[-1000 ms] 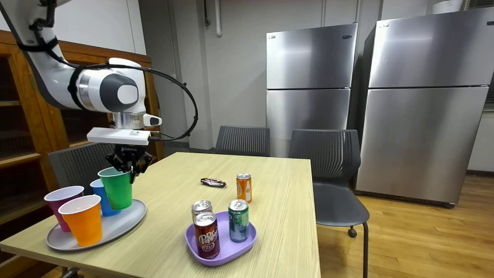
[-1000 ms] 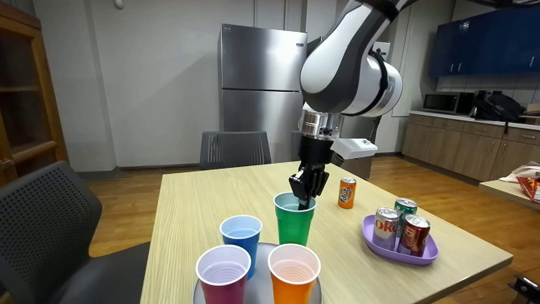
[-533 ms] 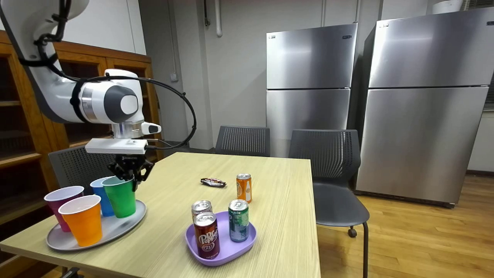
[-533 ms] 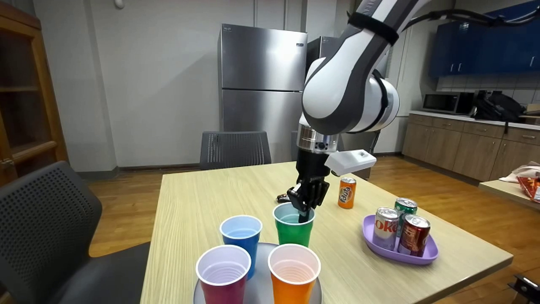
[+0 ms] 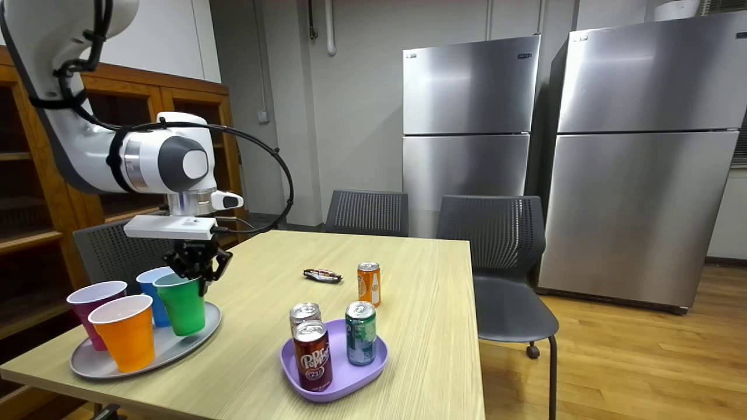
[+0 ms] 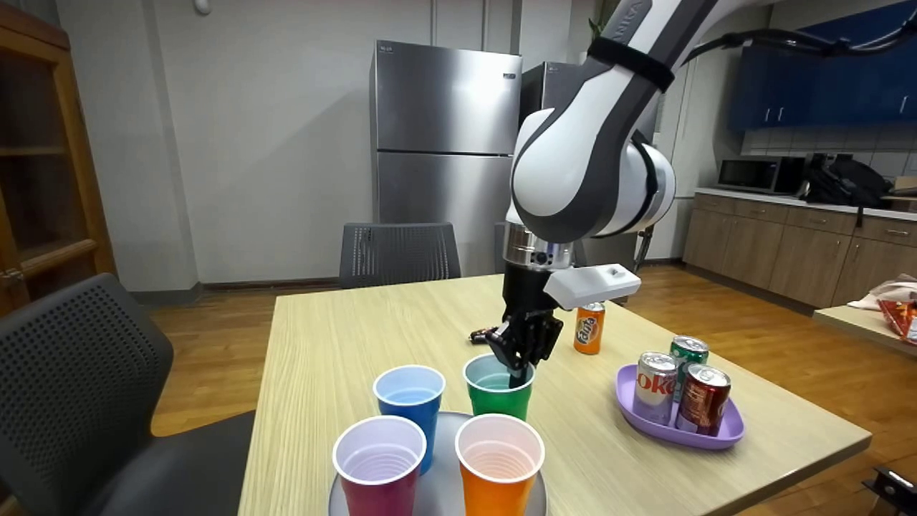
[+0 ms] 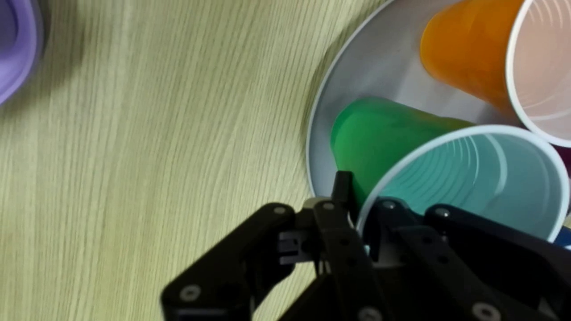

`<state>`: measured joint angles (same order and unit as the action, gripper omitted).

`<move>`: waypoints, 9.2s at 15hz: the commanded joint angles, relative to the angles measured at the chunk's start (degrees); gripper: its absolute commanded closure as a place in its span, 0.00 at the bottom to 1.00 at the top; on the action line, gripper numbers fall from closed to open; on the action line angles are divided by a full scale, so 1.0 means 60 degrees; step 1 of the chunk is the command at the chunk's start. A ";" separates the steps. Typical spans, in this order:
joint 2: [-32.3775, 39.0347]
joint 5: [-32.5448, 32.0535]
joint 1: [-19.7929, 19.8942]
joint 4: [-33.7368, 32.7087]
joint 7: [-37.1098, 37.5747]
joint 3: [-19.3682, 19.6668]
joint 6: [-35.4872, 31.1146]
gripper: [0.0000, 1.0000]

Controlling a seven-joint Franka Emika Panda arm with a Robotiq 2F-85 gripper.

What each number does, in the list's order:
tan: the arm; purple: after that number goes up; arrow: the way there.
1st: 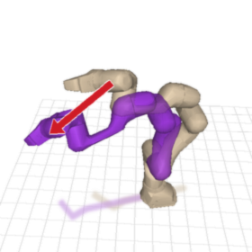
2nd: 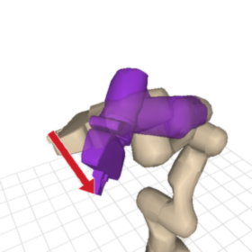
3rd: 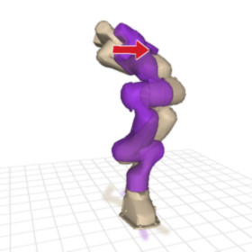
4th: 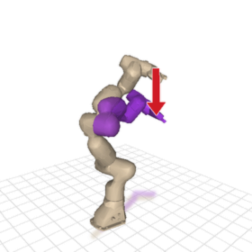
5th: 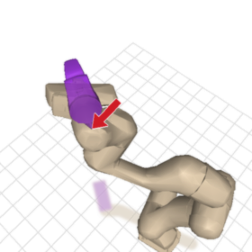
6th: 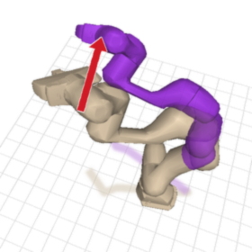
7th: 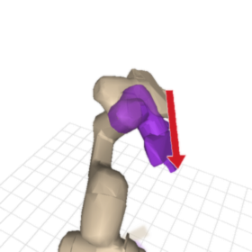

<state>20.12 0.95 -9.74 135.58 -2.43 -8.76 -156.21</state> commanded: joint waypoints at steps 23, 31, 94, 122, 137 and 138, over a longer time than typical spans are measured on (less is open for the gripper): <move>0.0479 -0.0473 -0.0891 -0.0435 0.1969 0.0608 0.0146 0.53; -0.0279 -0.0346 -0.0448 -0.0385 0.1158 0.0350 0.0634 0.00; 0.3405 -0.0466 0.2356 -0.6207 0.1102 0.2483 0.3011 0.00; 0.4529 -0.0367 0.2367 -0.7468 0.1354 0.2530 0.2892 0.61; 0.2581 -0.0216 0.3196 -0.5507 -0.1521 0.1515 0.2543 0.61; 0.2411 -0.0200 0.3260 -0.5305 -0.1766 0.1439 0.2546 0.61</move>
<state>40.45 -1.45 7.61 97.62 -7.56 2.32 -140.71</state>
